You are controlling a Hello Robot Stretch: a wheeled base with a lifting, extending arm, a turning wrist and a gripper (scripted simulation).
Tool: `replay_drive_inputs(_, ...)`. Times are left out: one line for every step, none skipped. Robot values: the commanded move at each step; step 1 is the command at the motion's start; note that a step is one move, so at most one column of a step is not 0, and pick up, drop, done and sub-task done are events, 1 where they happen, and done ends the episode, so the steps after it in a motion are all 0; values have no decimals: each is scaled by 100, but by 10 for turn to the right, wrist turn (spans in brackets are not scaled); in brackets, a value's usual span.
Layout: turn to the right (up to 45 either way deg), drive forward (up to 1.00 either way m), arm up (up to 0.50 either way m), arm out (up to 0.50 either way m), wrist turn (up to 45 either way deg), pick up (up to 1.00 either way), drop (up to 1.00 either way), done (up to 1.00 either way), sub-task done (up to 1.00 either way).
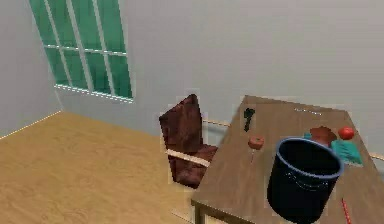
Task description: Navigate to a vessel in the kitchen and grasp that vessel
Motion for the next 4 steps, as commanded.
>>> replay_drive_inputs(-450,0,0,0,0,0,0,0,0)
replay_drive_inputs(-120,0,0,0,0,0,0,0,0)
replay_drive_inputs(0,0,50,0,0,0,0,0,0)
replay_drive_inputs(0,0,38,0,0,0,0,0,0)
